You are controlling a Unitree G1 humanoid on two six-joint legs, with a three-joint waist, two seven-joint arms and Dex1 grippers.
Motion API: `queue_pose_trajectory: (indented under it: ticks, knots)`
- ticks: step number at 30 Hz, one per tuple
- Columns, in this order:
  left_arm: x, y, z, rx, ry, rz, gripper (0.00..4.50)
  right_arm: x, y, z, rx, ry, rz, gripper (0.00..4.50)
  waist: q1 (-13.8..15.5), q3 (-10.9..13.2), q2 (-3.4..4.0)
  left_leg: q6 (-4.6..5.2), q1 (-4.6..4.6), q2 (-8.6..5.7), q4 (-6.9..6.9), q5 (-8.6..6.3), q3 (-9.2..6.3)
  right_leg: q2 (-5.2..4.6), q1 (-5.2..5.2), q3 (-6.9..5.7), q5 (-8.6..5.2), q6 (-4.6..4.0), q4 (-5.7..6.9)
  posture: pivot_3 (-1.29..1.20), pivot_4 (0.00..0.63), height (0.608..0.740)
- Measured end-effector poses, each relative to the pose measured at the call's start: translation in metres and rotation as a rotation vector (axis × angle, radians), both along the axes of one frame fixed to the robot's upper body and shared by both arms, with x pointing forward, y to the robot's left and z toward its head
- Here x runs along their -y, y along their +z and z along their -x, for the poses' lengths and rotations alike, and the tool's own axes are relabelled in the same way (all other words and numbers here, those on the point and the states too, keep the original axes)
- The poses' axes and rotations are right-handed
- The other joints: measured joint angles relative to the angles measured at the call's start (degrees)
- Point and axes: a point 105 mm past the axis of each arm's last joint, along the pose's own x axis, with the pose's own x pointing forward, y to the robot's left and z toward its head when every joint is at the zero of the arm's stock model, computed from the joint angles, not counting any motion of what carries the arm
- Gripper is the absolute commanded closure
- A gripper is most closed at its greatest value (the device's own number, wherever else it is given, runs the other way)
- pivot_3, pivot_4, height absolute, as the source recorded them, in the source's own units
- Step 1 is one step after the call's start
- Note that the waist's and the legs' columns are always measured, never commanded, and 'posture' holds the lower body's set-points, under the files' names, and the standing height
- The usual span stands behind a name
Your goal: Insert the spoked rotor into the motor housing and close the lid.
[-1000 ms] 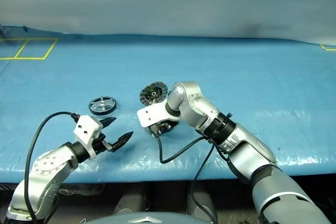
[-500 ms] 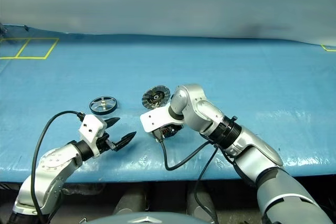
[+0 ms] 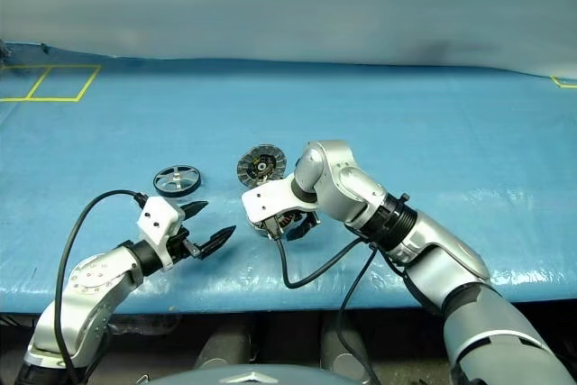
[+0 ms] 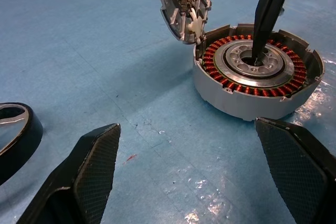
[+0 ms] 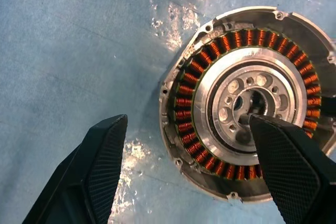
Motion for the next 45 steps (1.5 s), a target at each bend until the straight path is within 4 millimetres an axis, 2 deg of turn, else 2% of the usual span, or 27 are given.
queue_pose_trajectory:
  ticks: [6, 9, 11, 13, 16, 20, 24, 28, 33, 39, 45]
  knots:
    - [0.002, 0.005, -0.003, 0.015, -0.02, 0.0, 0.0, -0.002, 0.025, -0.008, 0.078, -0.037, -0.111, 0.62, -0.09, 0.0, 0.0, 0.0, -0.02, 0.01, -0.01, 0.0, 0.0, 0.0, -0.03, 0.01, 0.0, 0.0, 0.0, 0.0, 0.15, 0.74]
    - [0.002, 0.005, -0.004, 0.014, -0.021, -0.001, 0.0, 0.001, 0.052, -0.018, 0.153, -0.173, -0.325, 0.62, 0.08, -0.01, -0.02, 0.0, -0.05, 0.0, -0.04, 0.0, -0.05, -0.01, -0.02, 0.01, 0.0, 0.0, -0.02, 0.0, 0.15, 0.74]
    - [0.002, 0.004, -0.004, 0.011, -0.021, -0.001, 0.0, 0.009, 0.057, -0.023, 0.173, -0.313, -0.467, 0.62, 0.33, -0.02, -0.04, 0.01, -0.06, -0.02, -0.07, 0.0, -0.06, -0.02, 0.0, 0.0, 0.0, 0.0, -0.05, 0.0, 0.15, 0.74]
    - [0.002, 0.004, -0.003, 0.007, -0.022, -0.001, 0.0, 0.021, 0.051, -0.026, 0.183, -0.457, -0.556, 0.62, 0.47, -0.02, -0.03, 0.01, -0.1, -0.02, -0.07, 0.0, -0.06, -0.02, -0.04, 0.01, 0.0, 0.0, -0.05, 0.0, 0.15, 0.74]
    - [0.001, 0.001, -0.001, -0.008, -0.021, -0.007, 0.0, 0.051, 0.034, -0.027, 0.172, -0.752, -0.663, 0.62, 0.63, -0.01, -0.01, 0.0, -0.22, -0.03, -0.07, 0.0, -0.03, -0.02, -0.17, 0.05, 0.0, 0.0, 0.01, 0.0, 0.15, 0.74]
    - [0.001, 0.0, 0.0, -0.026, -0.036, -0.013, 0.0, 0.081, 0.027, -0.016, 0.197, -1.029, -0.769, 0.62, 0.28, -0.01, 0.0, -0.03, -0.21, 0.01, -0.08, 0.02, 0.01, 0.02, -0.2, 0.06, 0.0, -0.01, 0.04, 0.0, 0.15, 0.74]
    - [0.003, 0.004, -0.004, -0.013, -0.05, -0.016, 0.0, 0.097, 0.018, -0.017, 0.236, -1.279, -0.855, 0.62, -0.08, -0.01, -0.01, -0.02, -0.16, 0.04, -0.08, 0.21, 0.1, 0.04, -0.17, 0.06, -0.02, 0.01, 0.05, 0.0, 0.15, 0.74]
    - [0.006, 0.003, -0.003, -0.025, -0.063, -0.013, 0.0, 0.098, -0.001, -0.018, 0.245, -1.471, -0.91, 0.62, -0.13, -0.02, -0.02, -0.01, -0.09, 0.06, -0.09, 0.26, 0.12, 0.05, -0.13, 0.08, -0.01, 0.02, 0.08, 0.0, 0.15, 0.74]
    - [0.006, 0.002, -0.003, -0.029, -0.068, -0.012, 0.0, 0.097, -0.033, -0.018, 0.234, -1.559, -0.884, 0.62, -0.14, -0.01, -0.01, 0.0, -0.1, 0.03, -0.09, 0.27, 0.16, 0.03, -0.14, 0.15, 0.01, 0.03, 0.06, 0.0, 0.15, 0.74]
    - [0.006, 0.002, -0.002, -0.032, -0.072, -0.013, 0.0, 0.096, -0.05, -0.023, 0.249, -1.551, -0.861, 0.62, -0.25, -0.01, -0.01, 0.01, -0.09, 0.05, -0.11, 0.27, 0.16, 0.06, -0.15, 0.14, 0.01, 0.03, 0.06, 0.0, 0.15, 0.74]
    - [0.006, 0.0, 0.001, -0.041, -0.091, -0.019, 0.0, 0.098, -0.054, -0.028, 0.246, -1.562, -0.899, 0.62, -0.25, -0.01, -0.01, 0.01, -0.09, 0.05, -0.12, 0.27, 0.16, 0.06, -0.14, 0.15, 0.0, 0.03, 0.06, 0.0, 0.15, 0.74]
